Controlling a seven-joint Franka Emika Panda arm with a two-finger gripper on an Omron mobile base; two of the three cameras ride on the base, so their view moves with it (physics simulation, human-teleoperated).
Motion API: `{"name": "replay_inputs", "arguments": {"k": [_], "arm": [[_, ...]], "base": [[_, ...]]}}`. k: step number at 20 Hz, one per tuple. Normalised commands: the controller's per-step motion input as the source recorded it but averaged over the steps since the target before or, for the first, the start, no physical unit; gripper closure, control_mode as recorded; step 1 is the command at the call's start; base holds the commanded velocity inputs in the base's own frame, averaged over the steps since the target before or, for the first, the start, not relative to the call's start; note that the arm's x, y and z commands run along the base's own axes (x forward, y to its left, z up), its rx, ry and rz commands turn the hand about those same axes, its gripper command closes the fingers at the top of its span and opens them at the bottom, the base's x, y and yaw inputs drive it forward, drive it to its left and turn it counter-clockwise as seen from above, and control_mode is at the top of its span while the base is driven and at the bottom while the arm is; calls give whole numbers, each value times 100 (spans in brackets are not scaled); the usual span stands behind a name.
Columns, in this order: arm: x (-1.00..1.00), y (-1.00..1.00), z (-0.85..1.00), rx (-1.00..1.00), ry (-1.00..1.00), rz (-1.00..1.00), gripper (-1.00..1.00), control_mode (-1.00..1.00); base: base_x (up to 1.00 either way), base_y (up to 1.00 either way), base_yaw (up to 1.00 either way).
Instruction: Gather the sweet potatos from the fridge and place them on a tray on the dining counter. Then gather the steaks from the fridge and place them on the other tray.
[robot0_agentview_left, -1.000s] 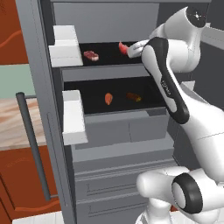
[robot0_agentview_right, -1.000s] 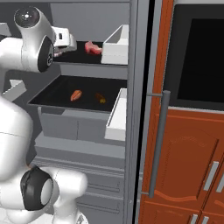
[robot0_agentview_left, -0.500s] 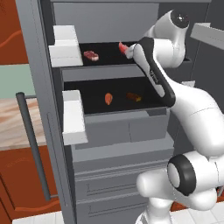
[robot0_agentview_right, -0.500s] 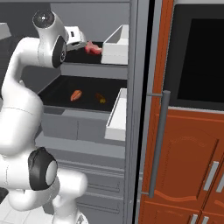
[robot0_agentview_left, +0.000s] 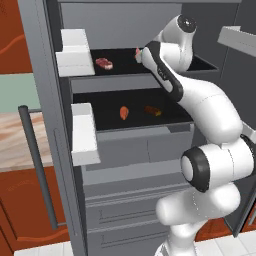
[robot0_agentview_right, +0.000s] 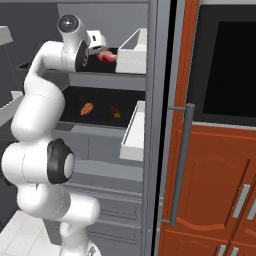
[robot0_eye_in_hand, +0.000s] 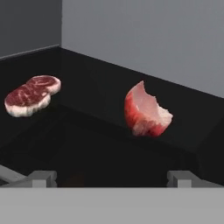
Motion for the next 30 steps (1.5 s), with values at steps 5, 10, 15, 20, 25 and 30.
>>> {"name": "replay_inputs", "arguments": {"k": [5, 10, 15, 20, 25, 30], "arm": [[78, -7, -15, 0, 0, 0, -100, -100], [75, -4, -10, 0, 0, 0, -100, -100], [71, 0, -1, 0, 0, 0, -100, -100], [38, -2, 0, 0, 3, 0, -100, -100], [3, 0, -5, 0, 6, 0, -100, -100], [0, 0, -40, -3, -2, 0, -100, -100]], "base": [[0, 0, 0], [0, 0, 0], [0, 0, 0], [0, 0, 0], [0, 0, 0], [0, 0, 0]]}}
